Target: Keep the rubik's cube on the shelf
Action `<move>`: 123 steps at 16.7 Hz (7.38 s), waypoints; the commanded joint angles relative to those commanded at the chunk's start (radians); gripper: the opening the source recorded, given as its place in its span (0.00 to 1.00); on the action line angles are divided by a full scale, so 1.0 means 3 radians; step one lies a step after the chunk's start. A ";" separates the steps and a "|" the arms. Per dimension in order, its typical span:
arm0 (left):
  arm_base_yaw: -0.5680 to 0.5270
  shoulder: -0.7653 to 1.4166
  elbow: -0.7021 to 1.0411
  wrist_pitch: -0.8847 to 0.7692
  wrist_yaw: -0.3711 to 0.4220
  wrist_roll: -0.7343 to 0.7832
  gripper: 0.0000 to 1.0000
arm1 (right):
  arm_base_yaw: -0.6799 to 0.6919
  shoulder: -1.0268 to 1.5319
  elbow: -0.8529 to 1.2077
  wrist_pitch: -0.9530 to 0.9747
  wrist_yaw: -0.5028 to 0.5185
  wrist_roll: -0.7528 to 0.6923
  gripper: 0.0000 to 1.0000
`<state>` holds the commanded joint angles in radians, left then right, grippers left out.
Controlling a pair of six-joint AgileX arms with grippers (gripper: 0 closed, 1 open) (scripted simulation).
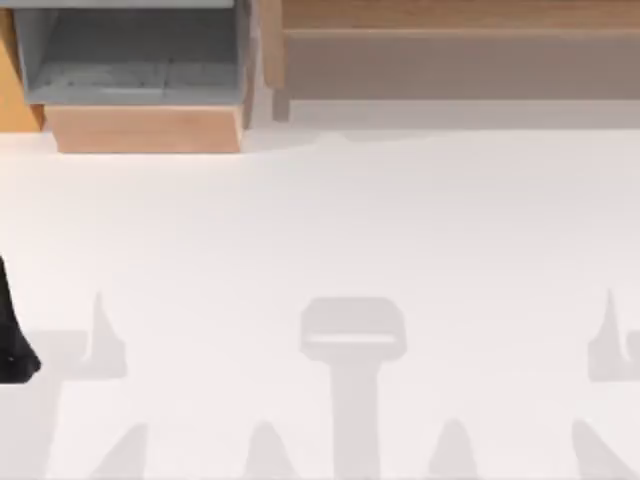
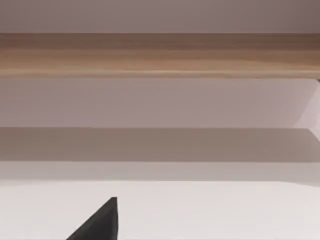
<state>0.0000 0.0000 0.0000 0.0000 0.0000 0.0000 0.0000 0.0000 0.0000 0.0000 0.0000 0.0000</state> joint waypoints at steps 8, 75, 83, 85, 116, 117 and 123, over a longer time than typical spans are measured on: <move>0.0125 0.0671 0.0271 0.0306 0.0175 0.0442 1.00 | 0.0000 0.0000 0.0000 0.0000 0.0000 0.0000 1.00; 0.1342 0.7779 0.3988 0.3717 0.1481 0.5267 0.00 | 0.0000 0.0000 0.0000 0.0000 0.0000 0.0000 1.00; 0.1549 0.7403 0.3151 0.4156 0.1689 0.5270 0.00 | 0.0000 0.0000 0.0000 0.0000 0.0000 0.0000 1.00; 0.1560 0.7387 0.3120 0.4179 0.1700 0.5273 0.00 | 0.0000 0.0000 0.0000 0.0000 0.0000 0.0000 1.00; 0.2266 0.6784 0.1619 0.5021 0.2412 0.5318 0.23 | 0.0000 0.0000 0.0000 0.0000 0.0000 0.0000 1.00; 0.2266 0.6784 0.1619 0.5021 0.2412 0.5318 0.30 | 0.0000 0.0000 0.0000 0.0000 0.0000 0.0000 1.00; 0.2266 0.6784 0.1619 0.5021 0.2412 0.5318 0.75 | 0.0000 0.0000 0.0000 0.0000 0.0000 0.0000 1.00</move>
<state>0.6799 2.0353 0.4858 1.5064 0.7235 1.5953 0.0000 0.0000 0.0000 0.0000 0.0000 0.0000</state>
